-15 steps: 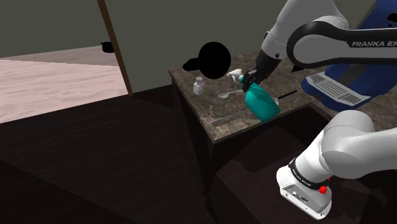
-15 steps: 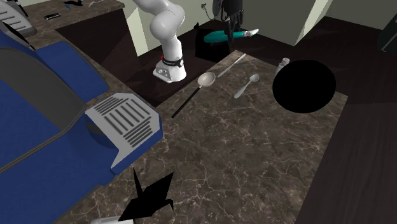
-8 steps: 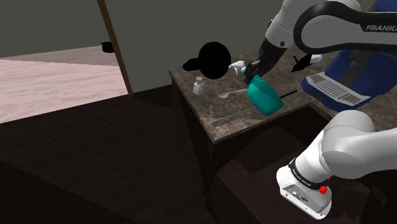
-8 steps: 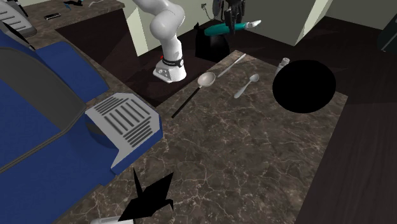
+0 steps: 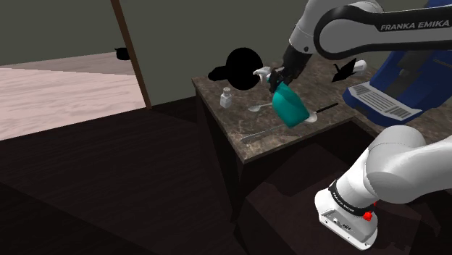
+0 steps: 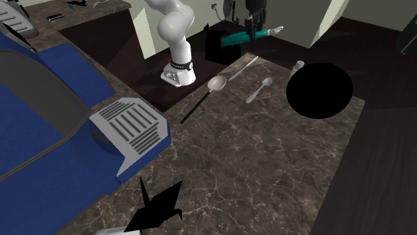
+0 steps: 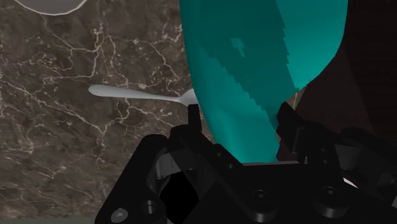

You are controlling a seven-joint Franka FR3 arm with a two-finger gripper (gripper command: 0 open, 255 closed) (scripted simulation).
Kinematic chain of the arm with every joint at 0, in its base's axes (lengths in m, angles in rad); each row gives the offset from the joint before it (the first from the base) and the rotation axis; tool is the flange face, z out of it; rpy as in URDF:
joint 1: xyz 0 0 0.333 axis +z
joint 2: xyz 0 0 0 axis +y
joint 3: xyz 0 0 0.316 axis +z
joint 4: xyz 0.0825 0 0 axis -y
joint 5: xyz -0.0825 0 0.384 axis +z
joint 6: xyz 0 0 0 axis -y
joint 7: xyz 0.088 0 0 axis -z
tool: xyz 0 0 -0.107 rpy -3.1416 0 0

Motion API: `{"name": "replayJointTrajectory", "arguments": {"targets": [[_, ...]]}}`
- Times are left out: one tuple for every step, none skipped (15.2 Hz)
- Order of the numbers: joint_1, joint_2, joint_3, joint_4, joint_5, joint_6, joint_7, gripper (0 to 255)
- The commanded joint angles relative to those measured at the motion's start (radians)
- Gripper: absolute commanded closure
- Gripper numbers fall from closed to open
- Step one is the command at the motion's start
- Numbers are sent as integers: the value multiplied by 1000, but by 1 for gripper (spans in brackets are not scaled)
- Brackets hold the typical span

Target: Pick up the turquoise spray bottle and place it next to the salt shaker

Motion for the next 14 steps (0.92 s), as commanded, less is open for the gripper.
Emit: {"name": "replayJointTrajectory", "arguments": {"targets": [[-1,7,-2,-24,-2,31,0,255],[-1,9,-3,-36,-2,46,0,255],[-1,12,-4,-47,-3,60,0,255],[-2,16,-5,-59,-4,75,0,255],[-2,19,-6,-70,-4,90,0,255],[-2,23,-6,-81,-5,105,0,255],[-3,27,-7,-92,-6,120,0,255],[-3,32,-8,-103,-6,135,0,255],[-3,37,-9,-113,-7,151,0,255],[-3,42,-10,-124,-8,167,0,255],[-4,48,-11,-134,-9,182,0,255],[-4,54,-12,-144,-9,198,0,255],[-4,60,-13,-154,-10,214,0,255],[-4,67,-14,-163,-11,231,0,255]]}}
